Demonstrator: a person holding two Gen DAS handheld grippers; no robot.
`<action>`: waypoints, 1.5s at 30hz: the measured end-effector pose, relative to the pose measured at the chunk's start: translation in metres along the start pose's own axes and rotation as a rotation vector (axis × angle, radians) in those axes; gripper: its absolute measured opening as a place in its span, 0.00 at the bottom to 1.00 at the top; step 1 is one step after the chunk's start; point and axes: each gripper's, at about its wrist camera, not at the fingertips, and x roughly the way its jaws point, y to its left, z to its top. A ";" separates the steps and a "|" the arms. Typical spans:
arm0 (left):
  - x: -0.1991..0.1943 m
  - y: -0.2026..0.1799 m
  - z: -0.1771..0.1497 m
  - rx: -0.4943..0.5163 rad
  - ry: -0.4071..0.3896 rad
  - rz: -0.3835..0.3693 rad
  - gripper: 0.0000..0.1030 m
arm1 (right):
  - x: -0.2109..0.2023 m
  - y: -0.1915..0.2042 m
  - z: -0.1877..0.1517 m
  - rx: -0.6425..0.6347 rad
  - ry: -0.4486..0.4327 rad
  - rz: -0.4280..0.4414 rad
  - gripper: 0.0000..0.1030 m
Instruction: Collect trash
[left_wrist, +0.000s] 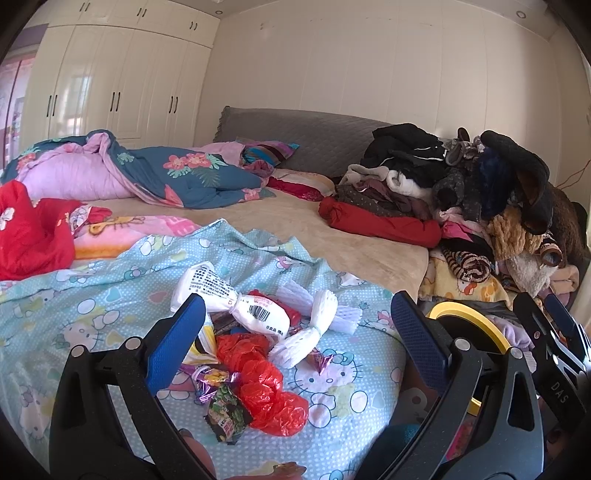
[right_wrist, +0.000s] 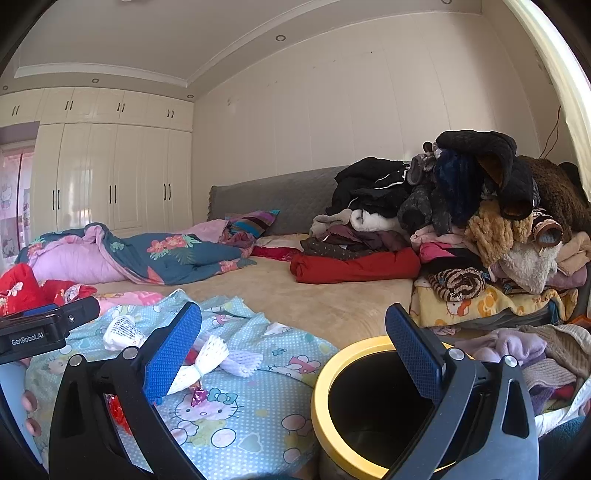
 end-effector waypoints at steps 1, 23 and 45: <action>0.000 0.001 0.000 0.000 0.001 0.000 0.90 | 0.000 0.000 0.000 -0.001 0.000 0.000 0.94; 0.000 -0.001 -0.001 0.001 -0.002 0.001 0.90 | -0.002 0.000 0.006 -0.007 0.001 0.003 0.94; 0.005 0.016 0.000 -0.047 0.005 0.007 0.90 | 0.010 0.010 0.003 -0.019 0.028 0.035 0.94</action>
